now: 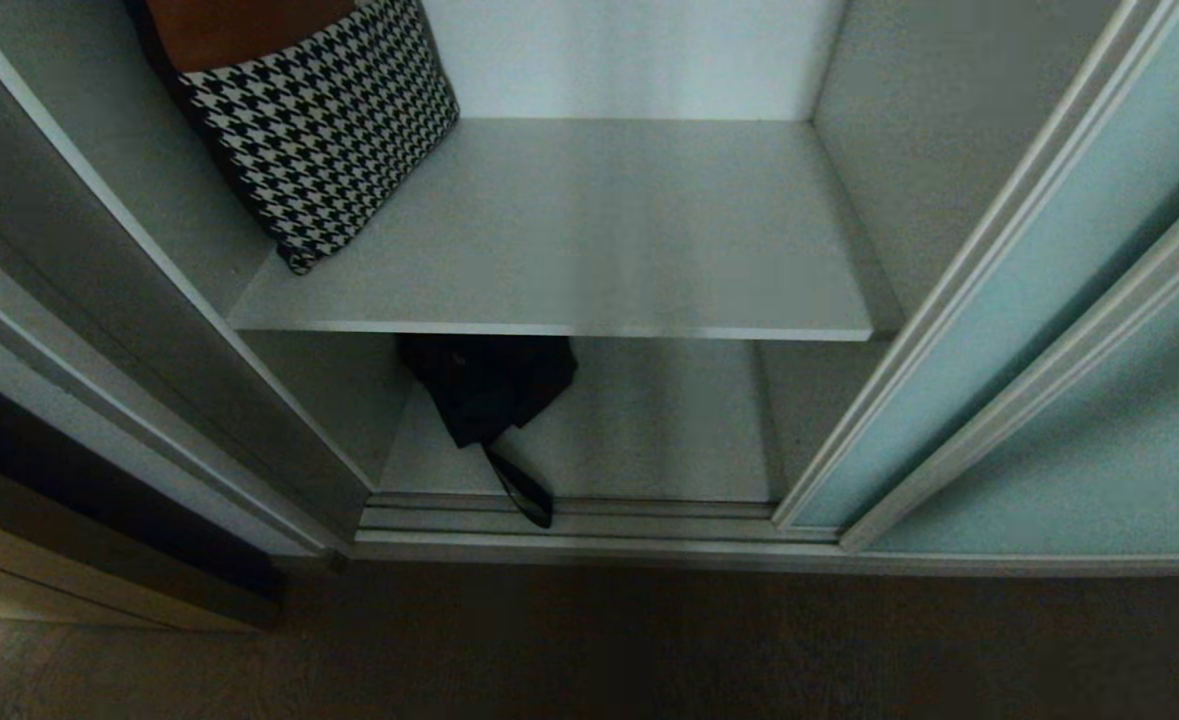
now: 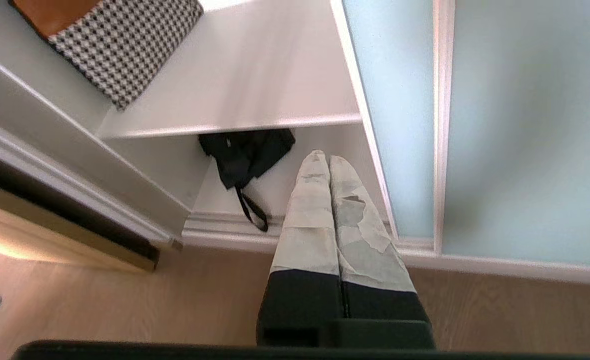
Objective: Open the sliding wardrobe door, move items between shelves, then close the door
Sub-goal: Close the door
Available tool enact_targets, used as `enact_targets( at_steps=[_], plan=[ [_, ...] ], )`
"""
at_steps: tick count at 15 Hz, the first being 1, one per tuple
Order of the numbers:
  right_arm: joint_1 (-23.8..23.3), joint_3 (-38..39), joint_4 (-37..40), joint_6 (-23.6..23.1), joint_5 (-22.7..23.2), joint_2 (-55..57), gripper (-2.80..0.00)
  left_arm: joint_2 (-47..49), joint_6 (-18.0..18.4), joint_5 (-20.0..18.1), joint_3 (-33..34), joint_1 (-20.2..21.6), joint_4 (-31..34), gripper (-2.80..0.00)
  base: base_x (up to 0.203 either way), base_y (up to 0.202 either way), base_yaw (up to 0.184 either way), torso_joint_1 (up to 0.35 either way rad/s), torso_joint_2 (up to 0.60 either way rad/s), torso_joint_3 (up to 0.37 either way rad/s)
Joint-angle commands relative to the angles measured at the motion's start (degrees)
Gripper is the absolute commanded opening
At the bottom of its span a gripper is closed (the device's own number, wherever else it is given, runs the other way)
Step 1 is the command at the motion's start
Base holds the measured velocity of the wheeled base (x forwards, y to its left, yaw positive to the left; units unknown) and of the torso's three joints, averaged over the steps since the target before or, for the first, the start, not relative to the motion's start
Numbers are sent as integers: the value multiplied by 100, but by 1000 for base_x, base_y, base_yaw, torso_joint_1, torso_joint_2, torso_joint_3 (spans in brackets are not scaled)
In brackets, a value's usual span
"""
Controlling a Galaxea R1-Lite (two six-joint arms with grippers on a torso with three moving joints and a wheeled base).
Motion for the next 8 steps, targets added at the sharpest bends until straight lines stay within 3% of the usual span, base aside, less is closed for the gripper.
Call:
enact_targets(
  at_steps=[1, 4, 8],
  plan=[
    [12, -298, -32, 3, -1, 531, -280, 8, 1, 0, 0, 2, -4, -280, 0, 0, 0, 0, 0, 0],
    [-6, -502, -374, 28, -25, 1032, -280, 8, 1, 0, 0, 2, -4, -280, 0, 0, 0, 0, 0, 0],
    [59, -632, -847, 16, -497, 1496, -280, 8, 1, 0, 0, 2, -4, -280, 0, 0, 0, 0, 0, 0]
  ],
)
